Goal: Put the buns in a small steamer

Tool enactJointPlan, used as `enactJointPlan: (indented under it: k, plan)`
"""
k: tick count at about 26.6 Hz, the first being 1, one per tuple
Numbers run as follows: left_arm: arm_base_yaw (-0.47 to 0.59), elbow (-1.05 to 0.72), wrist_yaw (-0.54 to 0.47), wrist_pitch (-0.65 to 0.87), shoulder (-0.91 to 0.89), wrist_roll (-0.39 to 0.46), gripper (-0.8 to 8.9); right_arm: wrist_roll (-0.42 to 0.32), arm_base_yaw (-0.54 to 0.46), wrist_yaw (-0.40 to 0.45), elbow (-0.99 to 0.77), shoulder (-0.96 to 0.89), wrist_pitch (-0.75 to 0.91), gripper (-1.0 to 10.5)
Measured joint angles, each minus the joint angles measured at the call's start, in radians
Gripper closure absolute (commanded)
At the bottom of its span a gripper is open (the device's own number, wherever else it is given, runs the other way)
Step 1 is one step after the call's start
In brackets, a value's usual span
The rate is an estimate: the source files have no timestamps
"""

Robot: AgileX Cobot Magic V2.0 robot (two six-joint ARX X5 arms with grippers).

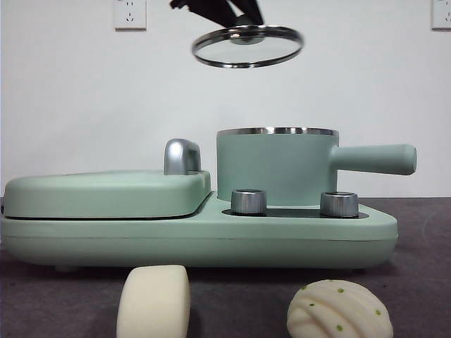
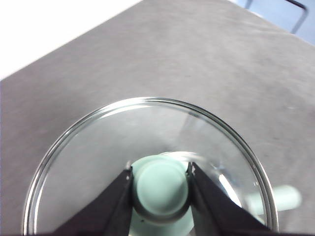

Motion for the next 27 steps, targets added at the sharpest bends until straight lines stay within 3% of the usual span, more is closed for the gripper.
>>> enactJointPlan:
  k: [6, 11, 19, 27]
  plan:
    - [0.104, 0.001, 0.000, -0.034, 0.000, 0.007, 7.98, 0.120, 0.344, 0.242, 0.019, 0.185, -0.006, 5.0]
    - [0.154, 0.001, 0.000, -0.036, 0.000, 0.014, 7.98, 0.196, 0.563, 0.390, 0.019, 0.338, 0.007, 5.0]
    - [0.228, 0.001, 0.000, -0.051, 0.000, 0.020, 7.98, 0.311, 0.779, 0.422, 0.019, 0.625, 0.155, 5.0]
    - [0.288, 0.001, 0.000, -0.051, 0.000, 0.026, 7.98, 0.365, 0.849, 0.453, 0.023, 0.821, 0.279, 5.0]
